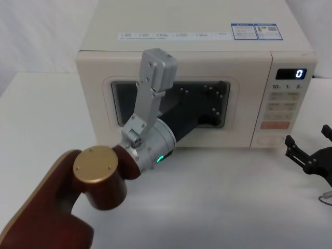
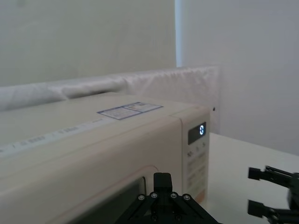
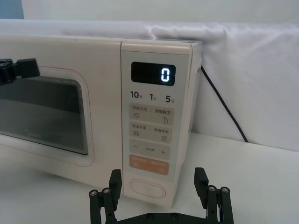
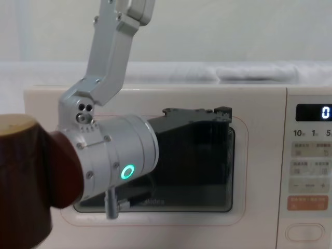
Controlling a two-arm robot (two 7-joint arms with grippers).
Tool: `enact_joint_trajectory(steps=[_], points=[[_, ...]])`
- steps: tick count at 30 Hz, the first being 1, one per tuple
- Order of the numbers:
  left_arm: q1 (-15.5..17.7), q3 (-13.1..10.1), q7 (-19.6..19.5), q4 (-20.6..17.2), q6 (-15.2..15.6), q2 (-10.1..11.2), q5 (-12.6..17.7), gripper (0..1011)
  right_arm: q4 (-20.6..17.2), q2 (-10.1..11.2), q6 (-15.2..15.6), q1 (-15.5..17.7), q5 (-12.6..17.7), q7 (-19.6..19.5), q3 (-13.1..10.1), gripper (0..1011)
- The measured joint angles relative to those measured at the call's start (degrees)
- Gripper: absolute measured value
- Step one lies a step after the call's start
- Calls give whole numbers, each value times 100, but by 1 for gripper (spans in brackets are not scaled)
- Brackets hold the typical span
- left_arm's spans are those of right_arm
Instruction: Press the button to open the microwave door with one hand; close the microwave door with the other hand.
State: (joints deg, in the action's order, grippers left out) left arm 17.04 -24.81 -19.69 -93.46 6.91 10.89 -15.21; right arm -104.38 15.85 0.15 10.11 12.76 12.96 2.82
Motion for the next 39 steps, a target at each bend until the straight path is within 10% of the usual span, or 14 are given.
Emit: enact_joint_trajectory(steps=[15, 25, 39], points=[[-1036, 222, 433, -618, -188, 471, 83, 0, 0, 0, 0, 0, 0, 0, 0, 1002], [-2047, 932, 864, -1046, -413, 697, 172, 0, 0, 0, 0, 0, 0, 0, 0, 1002], [-2551, 1951, 1402, -822, -860, 513, 210, 0, 0, 0, 0, 0, 0, 0, 0, 1002]])
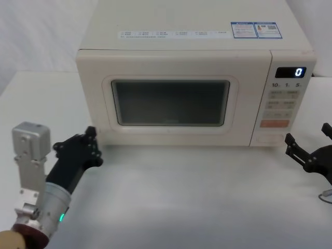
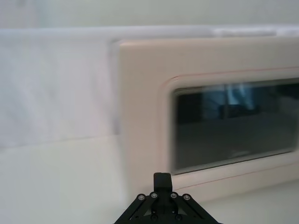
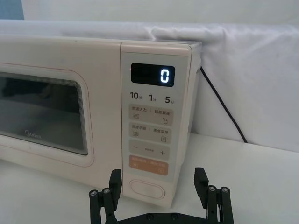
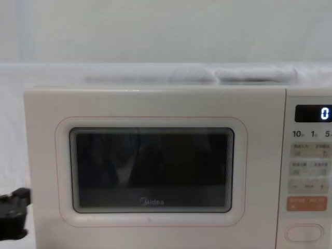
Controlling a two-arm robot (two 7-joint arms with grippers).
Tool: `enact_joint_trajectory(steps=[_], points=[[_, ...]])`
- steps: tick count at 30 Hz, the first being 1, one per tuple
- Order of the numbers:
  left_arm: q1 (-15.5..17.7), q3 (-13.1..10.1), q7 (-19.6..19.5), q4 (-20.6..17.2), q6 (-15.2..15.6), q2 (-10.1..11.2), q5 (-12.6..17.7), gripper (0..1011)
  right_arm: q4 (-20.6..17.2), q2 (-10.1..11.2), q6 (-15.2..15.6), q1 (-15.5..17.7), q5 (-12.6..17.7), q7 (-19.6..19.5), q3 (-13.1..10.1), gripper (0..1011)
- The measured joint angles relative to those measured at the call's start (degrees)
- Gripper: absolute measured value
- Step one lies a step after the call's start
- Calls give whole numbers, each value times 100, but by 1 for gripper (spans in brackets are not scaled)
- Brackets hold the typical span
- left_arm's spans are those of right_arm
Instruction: Press the button to open the microwave door with one hand; close the microwave door with the other hand.
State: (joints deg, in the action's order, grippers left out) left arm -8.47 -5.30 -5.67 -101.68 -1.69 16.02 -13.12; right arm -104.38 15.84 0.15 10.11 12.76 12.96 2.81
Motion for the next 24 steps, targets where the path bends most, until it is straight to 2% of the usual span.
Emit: enact_joint_trajectory(steps=[4, 13, 20, 24], points=[[-20, 189, 41, 214, -128, -100, 4, 0, 0, 0, 0, 0, 0, 0, 0, 1002], [68, 400, -44, 633, -429, -277, 16, 0, 0, 0, 0, 0, 0, 0, 0, 1002], [149, 551, -44, 789, -424, -374, 52, 0, 0, 0, 0, 0, 0, 0, 0, 1002], [185, 620, -8, 853, -314, -449, 132, 0, 0, 0, 0, 0, 0, 0, 0, 1002]])
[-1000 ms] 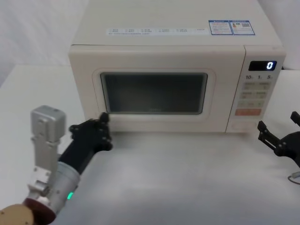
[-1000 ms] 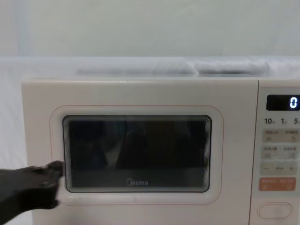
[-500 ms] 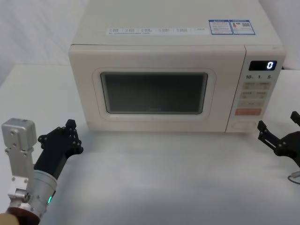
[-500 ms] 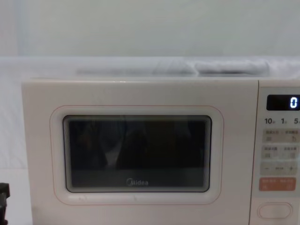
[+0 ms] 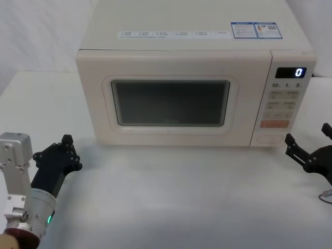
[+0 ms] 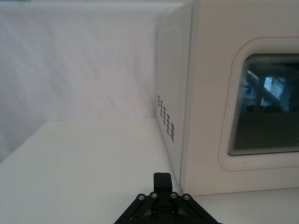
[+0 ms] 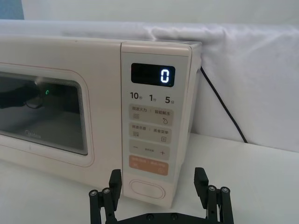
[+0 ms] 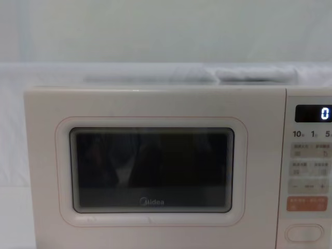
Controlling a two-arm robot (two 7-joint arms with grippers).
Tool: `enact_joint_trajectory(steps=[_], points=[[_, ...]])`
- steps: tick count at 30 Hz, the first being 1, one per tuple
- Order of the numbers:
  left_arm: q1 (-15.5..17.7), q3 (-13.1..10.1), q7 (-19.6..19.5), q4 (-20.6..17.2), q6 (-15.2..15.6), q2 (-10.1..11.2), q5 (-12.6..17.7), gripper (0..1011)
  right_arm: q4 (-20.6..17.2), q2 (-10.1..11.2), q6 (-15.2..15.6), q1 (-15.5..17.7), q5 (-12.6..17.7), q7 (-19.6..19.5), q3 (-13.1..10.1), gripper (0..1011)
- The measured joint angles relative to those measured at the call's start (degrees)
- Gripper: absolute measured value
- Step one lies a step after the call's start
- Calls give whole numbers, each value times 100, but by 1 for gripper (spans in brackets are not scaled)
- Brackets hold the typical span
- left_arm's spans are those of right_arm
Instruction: Press the button to open the microwave door with one hand; close the microwave door with the other hand.
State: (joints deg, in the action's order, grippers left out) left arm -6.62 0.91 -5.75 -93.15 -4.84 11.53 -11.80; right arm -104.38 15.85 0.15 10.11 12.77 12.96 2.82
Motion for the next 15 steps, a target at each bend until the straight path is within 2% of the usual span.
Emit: enact_joint_trajectory(steps=[7, 15], points=[[35, 14, -4, 41, 155, -101, 134, 0, 0, 0, 0, 0, 0, 0, 0, 1002], [66, 11, -19, 61, 169, -167, 228, 0, 0, 0, 0, 0, 0, 0, 0, 1002]])
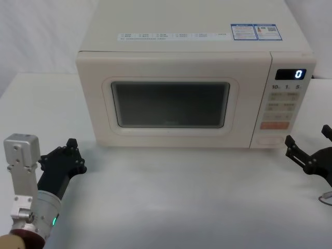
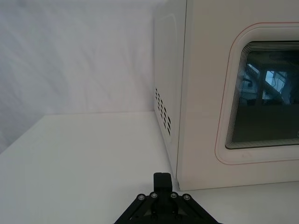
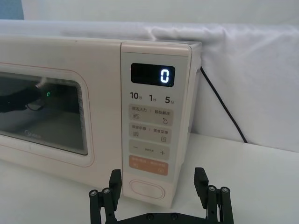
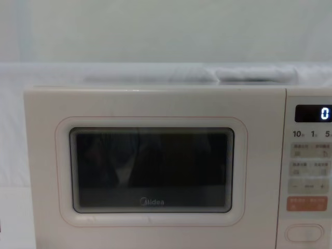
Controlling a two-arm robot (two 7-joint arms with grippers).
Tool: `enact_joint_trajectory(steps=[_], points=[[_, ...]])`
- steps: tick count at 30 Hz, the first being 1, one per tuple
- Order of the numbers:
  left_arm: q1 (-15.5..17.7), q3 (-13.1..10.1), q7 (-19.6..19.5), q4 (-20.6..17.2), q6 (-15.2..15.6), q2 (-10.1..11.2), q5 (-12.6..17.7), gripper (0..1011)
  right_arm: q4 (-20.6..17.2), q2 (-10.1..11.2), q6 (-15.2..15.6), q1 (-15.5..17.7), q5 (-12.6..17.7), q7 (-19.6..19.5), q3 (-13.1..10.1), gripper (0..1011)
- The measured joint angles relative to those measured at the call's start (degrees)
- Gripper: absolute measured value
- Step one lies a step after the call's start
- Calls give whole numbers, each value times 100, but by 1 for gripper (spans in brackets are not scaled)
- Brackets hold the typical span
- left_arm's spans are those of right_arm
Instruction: Press the button to open the microwave door with one hand; close the microwave door with the other hand.
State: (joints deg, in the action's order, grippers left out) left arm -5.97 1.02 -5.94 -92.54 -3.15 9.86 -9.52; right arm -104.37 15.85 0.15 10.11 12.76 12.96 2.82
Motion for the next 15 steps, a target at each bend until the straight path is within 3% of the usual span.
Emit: enact_joint_trajectory(steps=[15], points=[[-6, 2, -4, 0, 3, 14, -22, 0, 0, 0, 0, 0, 0, 0, 0, 1002]])
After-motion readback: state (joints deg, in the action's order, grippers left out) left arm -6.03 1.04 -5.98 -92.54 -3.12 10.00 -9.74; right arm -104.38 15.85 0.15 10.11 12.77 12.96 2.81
